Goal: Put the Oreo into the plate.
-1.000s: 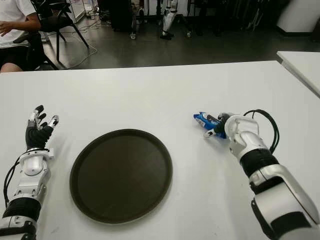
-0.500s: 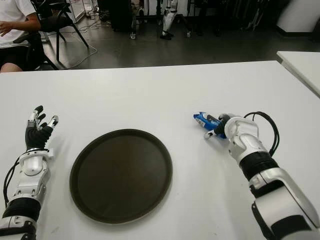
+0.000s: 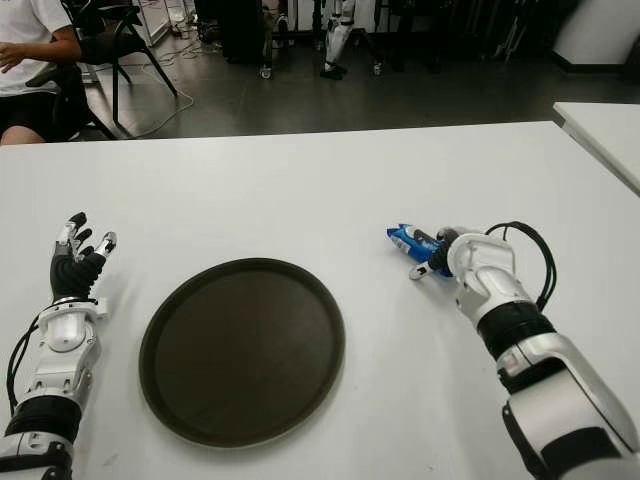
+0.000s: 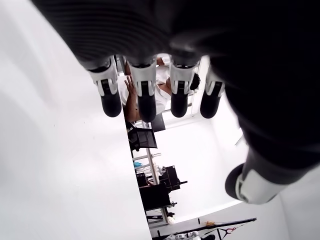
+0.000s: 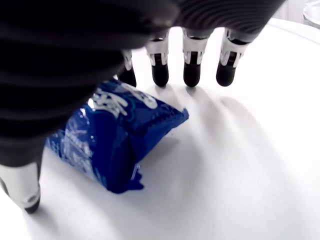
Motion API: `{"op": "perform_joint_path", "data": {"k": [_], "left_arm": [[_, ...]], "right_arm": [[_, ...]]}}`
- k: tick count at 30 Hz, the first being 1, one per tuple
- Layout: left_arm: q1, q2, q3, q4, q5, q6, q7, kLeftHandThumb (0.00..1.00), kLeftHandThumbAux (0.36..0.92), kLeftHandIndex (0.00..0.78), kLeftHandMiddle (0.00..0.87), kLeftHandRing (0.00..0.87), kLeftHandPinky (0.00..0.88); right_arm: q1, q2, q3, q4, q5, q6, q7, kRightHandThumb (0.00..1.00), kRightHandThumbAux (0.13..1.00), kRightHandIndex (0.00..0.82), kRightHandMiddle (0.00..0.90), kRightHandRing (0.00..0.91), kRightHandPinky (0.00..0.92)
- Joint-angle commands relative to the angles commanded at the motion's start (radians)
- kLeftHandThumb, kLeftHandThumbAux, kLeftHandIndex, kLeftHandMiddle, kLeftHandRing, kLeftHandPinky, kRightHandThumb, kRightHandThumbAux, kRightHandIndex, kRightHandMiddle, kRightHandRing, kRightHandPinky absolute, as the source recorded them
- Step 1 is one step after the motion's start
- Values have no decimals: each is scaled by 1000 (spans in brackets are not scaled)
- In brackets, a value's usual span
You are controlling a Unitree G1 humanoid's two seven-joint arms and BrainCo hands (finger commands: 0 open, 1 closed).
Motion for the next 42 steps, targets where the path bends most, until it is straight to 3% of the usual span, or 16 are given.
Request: {"op": "perform_joint_path", "data": {"k": [10, 24, 42], "left_arm": [[-20, 12, 2, 58, 4, -30, 11, 257, 629, 59, 95, 66, 26], [-18, 14, -1, 63, 6, -48, 8, 243, 622, 60, 84, 57, 23], [-23, 14, 1, 85, 4, -72, 7, 245, 650, 52, 90, 65, 32]], "right_arm": [[-20, 18, -4, 46, 17, -35, -5, 0, 534, 87, 92, 54, 45], [-22, 28, -3, 28, 9, -21, -3, 0, 528, 68, 87, 51, 49], [-40, 49, -1, 72, 14, -27, -27, 0, 504, 83, 99, 70, 68]]}}
